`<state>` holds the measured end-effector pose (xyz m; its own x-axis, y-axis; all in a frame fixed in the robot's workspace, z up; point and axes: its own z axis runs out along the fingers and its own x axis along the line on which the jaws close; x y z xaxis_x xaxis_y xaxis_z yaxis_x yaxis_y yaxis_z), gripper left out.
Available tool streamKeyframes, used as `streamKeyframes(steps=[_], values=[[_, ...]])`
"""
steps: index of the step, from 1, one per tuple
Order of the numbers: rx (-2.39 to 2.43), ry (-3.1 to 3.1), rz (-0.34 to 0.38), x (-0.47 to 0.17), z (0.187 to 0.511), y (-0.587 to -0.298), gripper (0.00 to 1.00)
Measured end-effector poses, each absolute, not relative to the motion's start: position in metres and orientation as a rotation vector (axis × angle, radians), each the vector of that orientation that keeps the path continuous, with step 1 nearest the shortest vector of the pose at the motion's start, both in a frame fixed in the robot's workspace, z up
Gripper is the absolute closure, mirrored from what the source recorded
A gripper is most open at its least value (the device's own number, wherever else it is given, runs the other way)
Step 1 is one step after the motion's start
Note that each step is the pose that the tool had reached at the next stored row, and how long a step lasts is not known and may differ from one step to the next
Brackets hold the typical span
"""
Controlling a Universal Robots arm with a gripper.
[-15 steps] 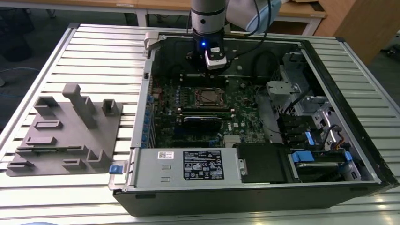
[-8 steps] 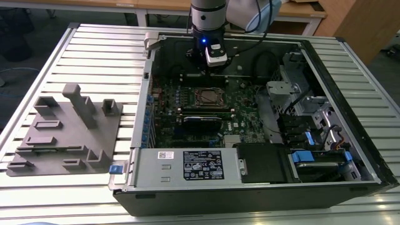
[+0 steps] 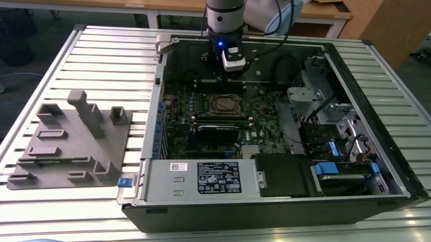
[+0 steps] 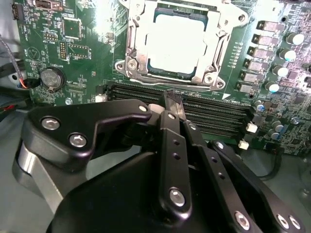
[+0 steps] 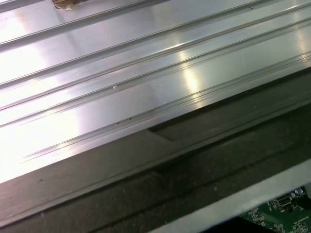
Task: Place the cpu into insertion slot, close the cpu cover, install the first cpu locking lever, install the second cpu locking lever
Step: 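Install the first cpu locking lever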
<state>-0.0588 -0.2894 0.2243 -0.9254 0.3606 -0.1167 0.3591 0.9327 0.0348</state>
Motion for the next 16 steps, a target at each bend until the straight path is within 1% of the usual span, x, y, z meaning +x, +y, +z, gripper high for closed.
streamKeyframes(steps=[10, 16], values=[[0.404, 2.994, 0.028, -0.0575, 0.2233, -0.2894, 0.89], [0.397, 2.995, 0.028, -0.0575, 0.2233, -0.2899, 0.89]])
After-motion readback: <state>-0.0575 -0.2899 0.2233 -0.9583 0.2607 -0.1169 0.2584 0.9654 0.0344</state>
